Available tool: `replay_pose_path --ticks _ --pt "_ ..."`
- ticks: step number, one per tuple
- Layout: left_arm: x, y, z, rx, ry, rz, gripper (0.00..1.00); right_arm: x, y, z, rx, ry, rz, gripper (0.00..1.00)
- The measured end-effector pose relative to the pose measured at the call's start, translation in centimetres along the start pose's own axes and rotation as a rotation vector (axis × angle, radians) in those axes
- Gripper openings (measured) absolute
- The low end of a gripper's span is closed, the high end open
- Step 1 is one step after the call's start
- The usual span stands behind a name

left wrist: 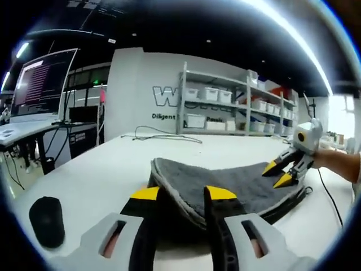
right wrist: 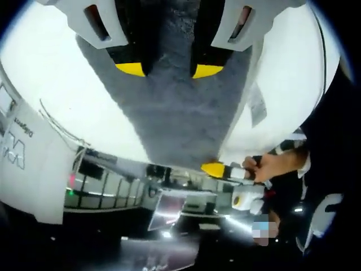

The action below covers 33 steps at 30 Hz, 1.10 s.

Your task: Open the folded towel by lifting each exposed corner and separating the folded layers until the towel lies flat within the target outline without major curled edges

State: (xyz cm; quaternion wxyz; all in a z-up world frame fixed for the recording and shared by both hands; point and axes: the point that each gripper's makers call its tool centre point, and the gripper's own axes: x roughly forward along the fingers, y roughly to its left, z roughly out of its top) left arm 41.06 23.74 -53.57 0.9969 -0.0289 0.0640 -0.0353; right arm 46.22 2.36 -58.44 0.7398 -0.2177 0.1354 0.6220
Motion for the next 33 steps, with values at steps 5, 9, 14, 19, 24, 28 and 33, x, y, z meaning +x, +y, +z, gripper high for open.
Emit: replay_pose_path --ticks 5,9,14,19,24,28,33 --pt "-0.5 0.9 0.1 0.032 -0.008 0.029 0.35 0.0 0.1 -0.1 0.053 0.0 0.009 0.28" --pt "-0.8 1.7 0.5 0.041 -0.014 0.051 0.36 0.1 0.0 -0.2 0.05 -0.002 0.011 0.28" --pt "-0.2 2.1 1.9 0.144 -0.033 0.055 0.36 0.1 0.0 -0.1 0.06 -0.008 0.013 0.28" --pt "1.6 -0.5 3.6 0.265 -0.039 -0.064 0.33 0.1 0.2 0.0 0.023 0.003 0.005 0.28" --pt "3.2 -2.3 3.0 0.277 -0.005 -0.126 0.32 -0.2 -0.1 0.2 -0.057 0.015 -0.016 0.27" --pt "4.1 -2.6 0.4 0.233 0.081 -0.168 0.32 -1.2 0.5 1.1 -0.007 -0.049 0.017 0.28" --pt "4.2 -2.4 -0.9 0.216 0.117 -0.178 0.34 -2.8 0.5 1.2 0.038 -0.078 0.006 0.29"
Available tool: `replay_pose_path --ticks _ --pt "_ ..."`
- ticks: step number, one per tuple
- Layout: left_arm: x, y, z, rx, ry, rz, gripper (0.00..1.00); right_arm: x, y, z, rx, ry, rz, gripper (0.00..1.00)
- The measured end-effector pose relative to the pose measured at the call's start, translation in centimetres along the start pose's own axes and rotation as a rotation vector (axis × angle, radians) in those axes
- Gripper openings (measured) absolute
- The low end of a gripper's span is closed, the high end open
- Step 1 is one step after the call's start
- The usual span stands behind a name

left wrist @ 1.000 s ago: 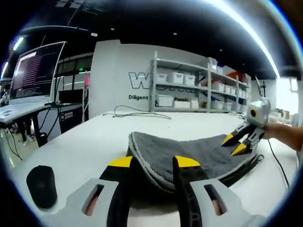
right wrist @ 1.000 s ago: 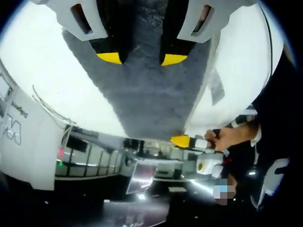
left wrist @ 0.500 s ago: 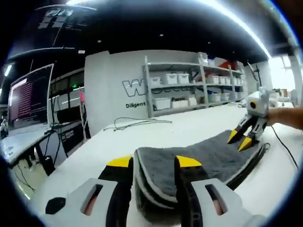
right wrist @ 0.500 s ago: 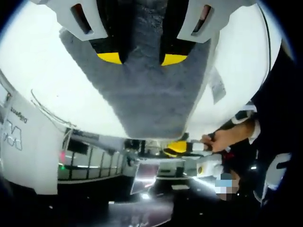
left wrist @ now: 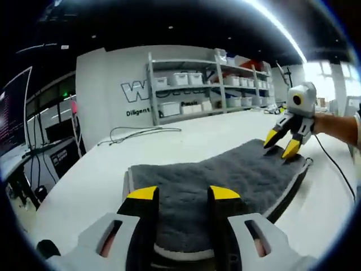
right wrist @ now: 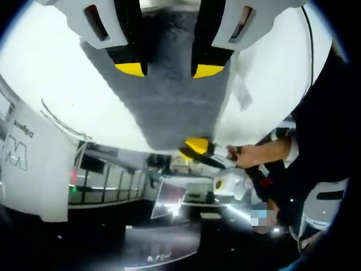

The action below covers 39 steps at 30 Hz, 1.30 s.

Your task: Open the folded towel by lifting each exposed corner and separating the folded layers until the towel lies flat within the target outline without major curled edges

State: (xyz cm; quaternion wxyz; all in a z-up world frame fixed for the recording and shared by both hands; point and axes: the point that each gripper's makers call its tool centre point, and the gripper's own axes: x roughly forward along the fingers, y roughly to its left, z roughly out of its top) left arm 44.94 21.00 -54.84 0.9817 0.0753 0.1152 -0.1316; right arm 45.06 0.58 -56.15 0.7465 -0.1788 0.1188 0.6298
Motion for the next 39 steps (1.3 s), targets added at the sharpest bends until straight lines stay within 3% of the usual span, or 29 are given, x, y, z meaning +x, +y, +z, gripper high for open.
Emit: replay_pose_path --ticks 3,7,19,39 --pt "0.1 0.4 -1.1 0.03 0.046 0.021 0.35 -0.6 0.0 -0.8 0.01 0.017 -0.01 0.29" --pt "0.2 0.7 -1.5 0.008 0.049 0.021 0.36 -0.9 -0.1 -2.1 0.035 0.038 -0.026 0.3" --pt "0.6 1.0 -2.9 -0.059 0.091 0.026 0.4 -1.2 -0.4 -3.1 0.191 -0.012 -0.032 0.3" --pt "0.7 1.2 -3.4 -0.072 0.094 0.041 0.4 -1.6 0.1 -3.0 0.15 -0.017 -0.044 0.29"
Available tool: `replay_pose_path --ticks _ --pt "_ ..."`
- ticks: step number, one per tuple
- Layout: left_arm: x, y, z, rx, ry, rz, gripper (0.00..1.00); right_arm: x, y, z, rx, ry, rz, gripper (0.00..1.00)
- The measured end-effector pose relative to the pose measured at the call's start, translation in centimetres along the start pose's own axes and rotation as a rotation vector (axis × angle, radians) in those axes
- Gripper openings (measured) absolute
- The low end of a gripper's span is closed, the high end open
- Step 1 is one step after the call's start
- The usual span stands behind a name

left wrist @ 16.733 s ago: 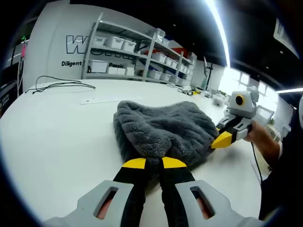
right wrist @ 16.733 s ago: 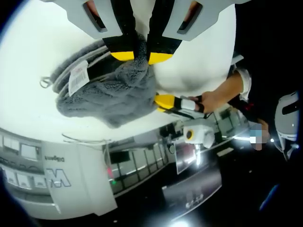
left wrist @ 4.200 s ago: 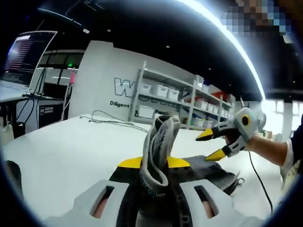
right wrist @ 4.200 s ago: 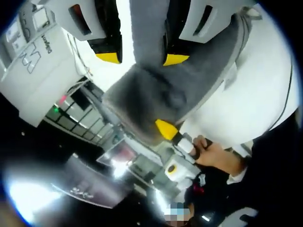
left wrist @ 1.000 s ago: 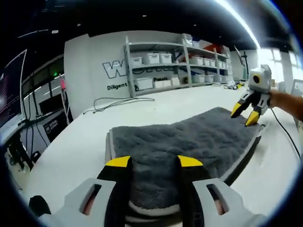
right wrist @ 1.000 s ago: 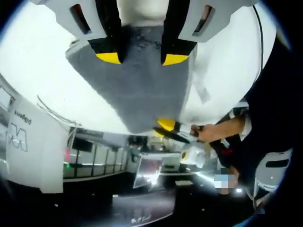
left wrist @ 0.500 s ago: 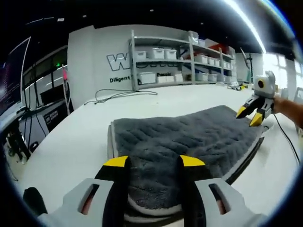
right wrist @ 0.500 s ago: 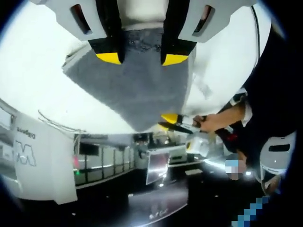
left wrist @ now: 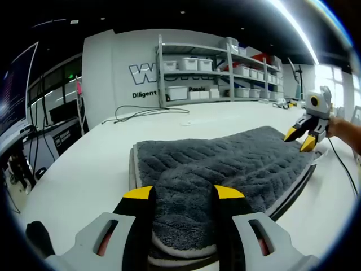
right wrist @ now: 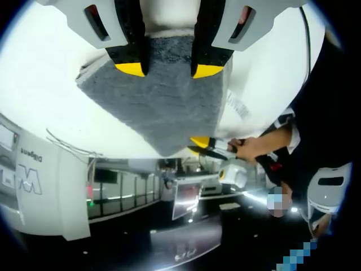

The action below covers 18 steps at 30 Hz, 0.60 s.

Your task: Open the folded towel by lifting each exposed corner and separating the folded layers until the towel lies flat within the target outline without major curled edges

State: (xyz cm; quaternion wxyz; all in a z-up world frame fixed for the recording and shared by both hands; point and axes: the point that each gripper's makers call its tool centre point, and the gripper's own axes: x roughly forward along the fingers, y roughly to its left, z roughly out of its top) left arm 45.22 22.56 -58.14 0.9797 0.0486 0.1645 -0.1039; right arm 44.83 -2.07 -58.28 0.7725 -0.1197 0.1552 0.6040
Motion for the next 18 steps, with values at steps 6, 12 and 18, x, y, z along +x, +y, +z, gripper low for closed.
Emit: replay_pose_path --ticks 6,12,18 --pt "-0.4 0.0 0.5 -0.049 -0.024 -0.032 0.43 -0.9 0.8 0.8 -0.149 -0.031 -0.005 0.29" --pt "-1.3 -0.2 1.8 0.003 -0.1 -0.063 0.58 -1.7 2.4 1.6 -0.197 -0.079 0.024 0.31" --pt "-2.4 -0.2 2.5 0.038 -0.144 -0.085 0.6 -2.2 3.4 1.8 -0.251 -0.078 0.053 0.34"
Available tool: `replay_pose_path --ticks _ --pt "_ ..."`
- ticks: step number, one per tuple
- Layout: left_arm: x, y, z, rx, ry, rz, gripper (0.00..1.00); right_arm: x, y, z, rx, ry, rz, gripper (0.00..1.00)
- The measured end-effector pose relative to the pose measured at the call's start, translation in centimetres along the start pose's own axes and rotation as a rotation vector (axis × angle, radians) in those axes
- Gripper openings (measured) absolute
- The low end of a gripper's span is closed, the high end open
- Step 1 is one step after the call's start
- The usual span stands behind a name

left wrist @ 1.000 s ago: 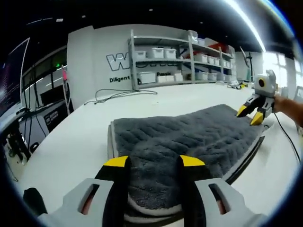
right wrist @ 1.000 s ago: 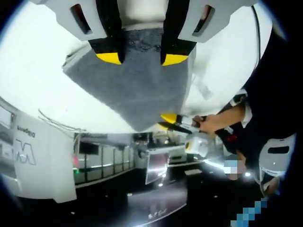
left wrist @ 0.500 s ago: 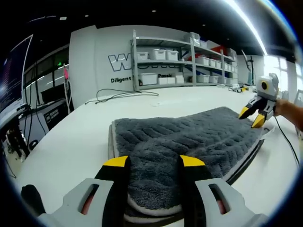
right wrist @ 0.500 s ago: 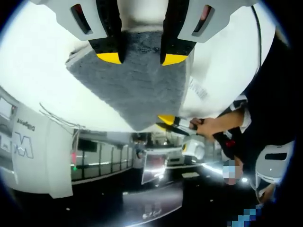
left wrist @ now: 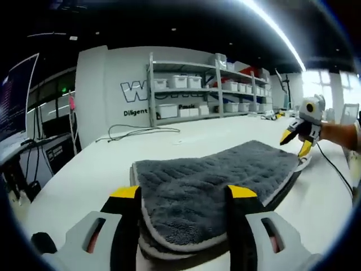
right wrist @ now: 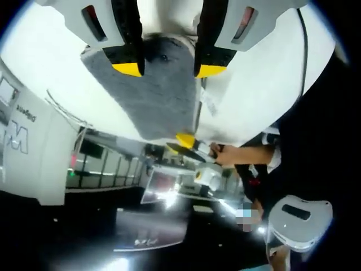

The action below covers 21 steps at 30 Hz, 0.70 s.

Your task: Open the folded towel by lifting each exposed corner and separating the folded layers until the towel lies flat within the target outline without major curled edges

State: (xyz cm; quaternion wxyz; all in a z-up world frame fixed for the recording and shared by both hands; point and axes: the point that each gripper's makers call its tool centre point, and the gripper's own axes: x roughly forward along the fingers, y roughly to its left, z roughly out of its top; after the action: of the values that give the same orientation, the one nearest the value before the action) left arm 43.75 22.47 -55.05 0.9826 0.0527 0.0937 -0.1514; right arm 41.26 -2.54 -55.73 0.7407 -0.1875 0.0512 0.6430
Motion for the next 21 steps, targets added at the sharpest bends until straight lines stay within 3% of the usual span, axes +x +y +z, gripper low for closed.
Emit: replay_pose_path --ticks 5,9,11,17,21 --pt "-0.3 -1.1 -0.2 0.069 -0.001 -0.058 0.66 -0.1 0.7 -0.6 -0.019 0.035 0.02 0.36" --pt "-0.9 -2.0 -0.8 0.126 0.011 -0.09 0.69 -0.4 1.1 -0.4 -0.02 0.024 0.02 0.37" --pt "-1.3 -2.0 -0.7 0.179 0.006 -0.083 0.68 -0.5 1.3 -0.6 -0.038 0.042 0.017 0.38" --pt "-2.3 -2.6 -0.6 0.239 0.014 -0.119 0.69 -0.9 1.4 -1.1 -0.084 0.081 0.011 0.41" --pt "-2.5 -3.3 -1.3 0.284 0.043 -0.156 0.7 -1.0 1.4 -1.3 -0.116 0.097 0.003 0.43"
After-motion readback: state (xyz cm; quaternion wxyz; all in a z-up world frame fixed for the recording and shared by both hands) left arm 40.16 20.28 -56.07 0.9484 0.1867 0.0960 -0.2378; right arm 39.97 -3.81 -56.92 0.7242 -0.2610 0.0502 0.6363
